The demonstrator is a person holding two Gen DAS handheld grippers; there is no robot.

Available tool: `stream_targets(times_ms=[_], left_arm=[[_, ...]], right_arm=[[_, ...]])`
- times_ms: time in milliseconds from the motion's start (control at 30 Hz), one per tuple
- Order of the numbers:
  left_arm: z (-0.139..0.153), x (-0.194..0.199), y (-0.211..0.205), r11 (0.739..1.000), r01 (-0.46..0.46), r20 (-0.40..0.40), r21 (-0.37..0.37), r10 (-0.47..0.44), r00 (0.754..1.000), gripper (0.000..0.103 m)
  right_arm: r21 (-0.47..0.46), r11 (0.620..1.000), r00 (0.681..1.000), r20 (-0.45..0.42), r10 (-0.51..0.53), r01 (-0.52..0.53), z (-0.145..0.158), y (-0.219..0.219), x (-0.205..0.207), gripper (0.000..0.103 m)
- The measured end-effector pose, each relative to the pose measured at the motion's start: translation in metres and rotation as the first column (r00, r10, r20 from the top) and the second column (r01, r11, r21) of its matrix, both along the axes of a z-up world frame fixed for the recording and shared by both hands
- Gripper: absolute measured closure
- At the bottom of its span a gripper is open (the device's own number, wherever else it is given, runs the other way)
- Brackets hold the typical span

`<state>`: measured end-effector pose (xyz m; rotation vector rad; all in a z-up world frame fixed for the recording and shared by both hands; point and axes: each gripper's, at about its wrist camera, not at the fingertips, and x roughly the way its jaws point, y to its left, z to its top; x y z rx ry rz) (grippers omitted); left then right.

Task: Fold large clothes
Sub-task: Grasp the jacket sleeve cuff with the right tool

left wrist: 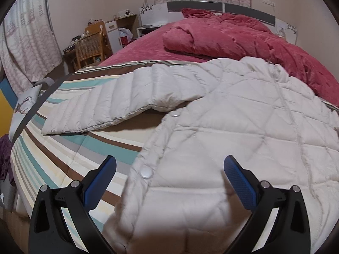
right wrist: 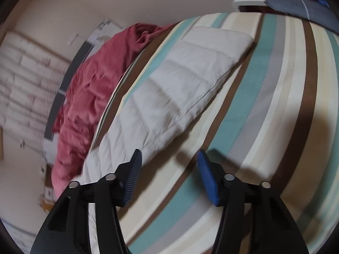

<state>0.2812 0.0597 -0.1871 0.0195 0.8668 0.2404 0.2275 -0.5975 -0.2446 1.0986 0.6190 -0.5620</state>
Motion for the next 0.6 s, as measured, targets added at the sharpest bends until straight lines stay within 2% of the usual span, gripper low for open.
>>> stream_targets(times_ms=[67, 167, 300, 433, 467, 600], left_arm=[[-0.008, 0.004, 0.004, 1.0, -0.008, -0.013, 0.003, 0.008, 1.0, 0.002], [-0.018, 0.006, 0.01, 1.0, -0.005, -0.015, -0.019, 0.005, 1.0, 0.002], [-0.025, 0.006, 0.011, 0.999, -0.007, -0.007, -0.037, 0.006, 1.0, 0.002], [-0.035, 0.006, 0.012, 0.999, -0.02, -0.016, -0.036, 0.019, 1.0, 0.002], [-0.035, 0.006, 0.011, 0.999, -0.02, -0.017, -0.032, 0.02, 1.0, 0.002], [-0.04, 0.009, 0.006, 1.0, -0.022, -0.029, -0.011, 0.022, 0.999, 0.002]], right_arm=[[0.031, 0.999, 0.999, 0.026, -0.045, 0.044, -0.006, -0.011, 0.001, 0.05], [0.081, 0.991, 0.987, 0.111, -0.117, 0.108, -0.013, -0.025, -0.003, 0.05], [0.079, 0.987, 0.978, 0.146, -0.15, 0.14, -0.013, -0.039, 0.003, 0.05], [0.047, 0.987, 0.977, 0.139, -0.16, 0.155, -0.011, -0.046, 0.011, 0.052], [0.033, 0.987, 0.979, 0.124, -0.163, 0.16, -0.01, -0.048, 0.013, 0.058], [-0.031, 0.985, 0.985, 0.053, -0.166, 0.168, -0.008, -0.059, 0.025, 0.071]])
